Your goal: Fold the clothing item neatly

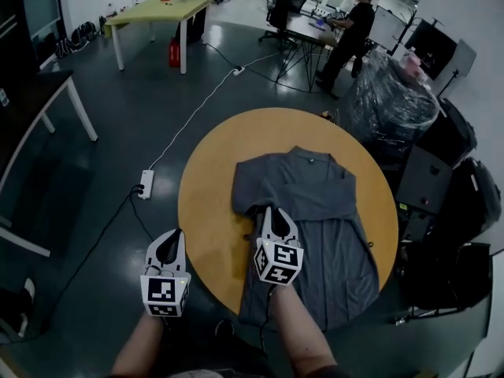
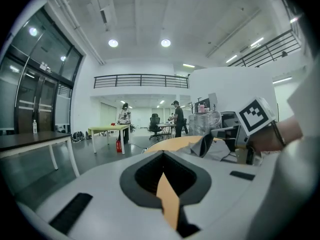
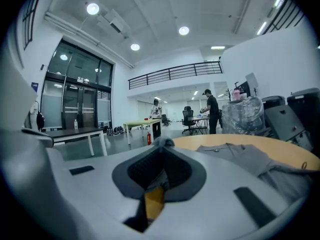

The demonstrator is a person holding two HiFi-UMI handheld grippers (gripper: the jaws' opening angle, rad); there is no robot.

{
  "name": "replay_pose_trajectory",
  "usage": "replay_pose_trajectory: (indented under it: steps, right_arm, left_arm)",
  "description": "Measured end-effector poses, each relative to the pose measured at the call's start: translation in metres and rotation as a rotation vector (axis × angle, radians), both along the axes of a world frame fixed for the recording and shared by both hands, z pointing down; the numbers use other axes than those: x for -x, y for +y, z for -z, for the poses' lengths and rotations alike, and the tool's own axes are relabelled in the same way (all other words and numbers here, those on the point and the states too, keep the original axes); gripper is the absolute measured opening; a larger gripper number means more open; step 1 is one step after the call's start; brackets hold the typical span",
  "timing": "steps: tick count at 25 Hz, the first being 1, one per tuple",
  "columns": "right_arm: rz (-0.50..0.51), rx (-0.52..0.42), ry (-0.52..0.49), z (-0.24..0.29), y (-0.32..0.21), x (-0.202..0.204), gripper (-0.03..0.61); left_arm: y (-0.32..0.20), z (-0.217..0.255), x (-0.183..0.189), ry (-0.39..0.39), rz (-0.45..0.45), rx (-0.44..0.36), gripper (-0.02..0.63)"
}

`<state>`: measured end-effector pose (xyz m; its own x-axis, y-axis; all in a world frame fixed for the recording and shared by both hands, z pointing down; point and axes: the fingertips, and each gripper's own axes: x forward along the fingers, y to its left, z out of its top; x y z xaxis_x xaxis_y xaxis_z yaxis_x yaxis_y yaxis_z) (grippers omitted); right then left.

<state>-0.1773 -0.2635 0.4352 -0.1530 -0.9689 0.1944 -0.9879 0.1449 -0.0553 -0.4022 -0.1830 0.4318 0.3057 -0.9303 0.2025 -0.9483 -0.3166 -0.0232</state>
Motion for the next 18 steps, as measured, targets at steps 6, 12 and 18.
replay_pose_trajectory:
  steps: [6,12,18]
  right_arm:
    - [0.026,0.065,0.003,-0.018,0.003,-0.036,0.011]
    - [0.016,0.091,0.016,-0.017,-0.003,-0.051,0.011]
    - [0.0,0.083,0.057,0.006,-0.017,-0.072,0.011]
  left_arm:
    - [0.01,0.004,-0.034,-0.002,-0.007,-0.012,0.008]
    - [-0.001,-0.005,-0.037,0.014,-0.027,0.031,0.008]
    - [-0.039,-0.004,-0.051,0.04,-0.092,0.025,0.008]
